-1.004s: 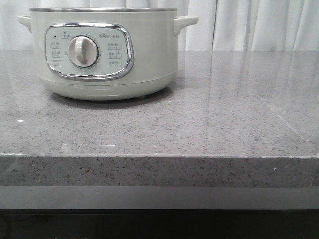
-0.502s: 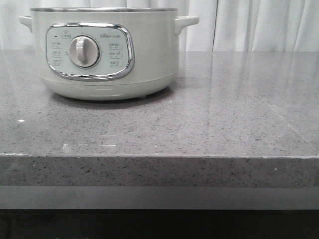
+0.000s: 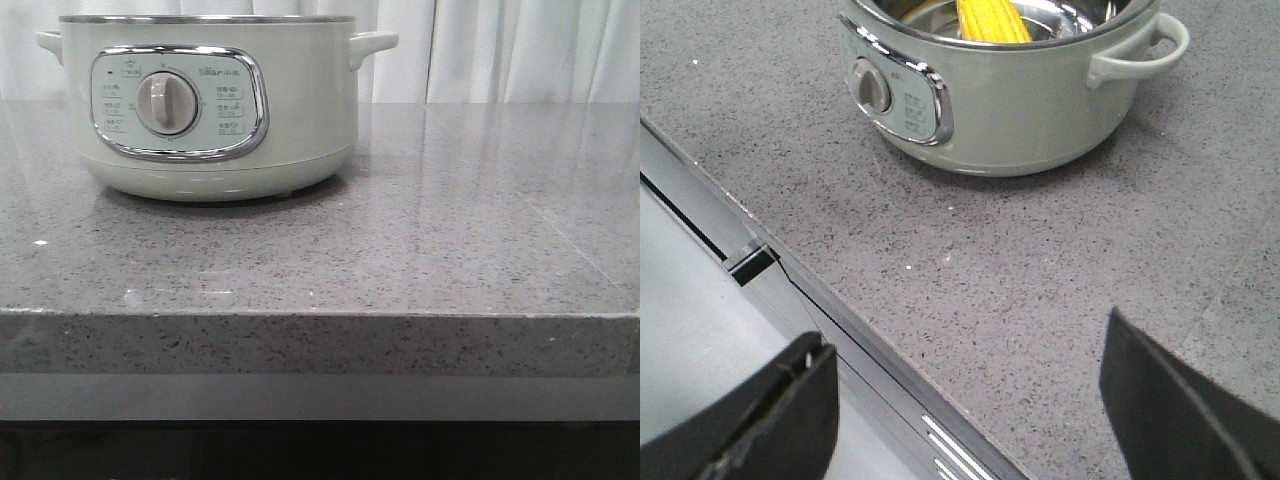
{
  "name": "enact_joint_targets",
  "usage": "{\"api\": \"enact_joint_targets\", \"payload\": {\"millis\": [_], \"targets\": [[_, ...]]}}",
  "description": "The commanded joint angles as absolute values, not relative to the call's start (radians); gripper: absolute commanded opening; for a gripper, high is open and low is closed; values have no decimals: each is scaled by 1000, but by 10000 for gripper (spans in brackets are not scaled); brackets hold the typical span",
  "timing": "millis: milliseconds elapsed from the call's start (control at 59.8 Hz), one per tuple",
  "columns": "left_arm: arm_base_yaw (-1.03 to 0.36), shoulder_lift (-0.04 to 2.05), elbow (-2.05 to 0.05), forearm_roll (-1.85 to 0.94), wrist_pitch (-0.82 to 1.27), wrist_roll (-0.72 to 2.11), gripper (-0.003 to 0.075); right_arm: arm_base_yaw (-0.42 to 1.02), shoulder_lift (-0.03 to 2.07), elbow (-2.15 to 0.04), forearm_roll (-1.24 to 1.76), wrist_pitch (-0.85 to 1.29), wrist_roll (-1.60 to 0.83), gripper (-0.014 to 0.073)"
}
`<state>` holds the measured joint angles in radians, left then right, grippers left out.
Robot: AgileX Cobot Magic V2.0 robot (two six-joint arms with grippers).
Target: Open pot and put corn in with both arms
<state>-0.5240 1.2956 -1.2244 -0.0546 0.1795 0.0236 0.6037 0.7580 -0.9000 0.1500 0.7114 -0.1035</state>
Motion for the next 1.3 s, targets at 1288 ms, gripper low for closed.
{"api": "enact_joint_targets", "payload": {"millis": [1288], "targets": [[-465,1614,-1477,-65,-21,24,188,604,755,-926,149,646,-102,562]]}}
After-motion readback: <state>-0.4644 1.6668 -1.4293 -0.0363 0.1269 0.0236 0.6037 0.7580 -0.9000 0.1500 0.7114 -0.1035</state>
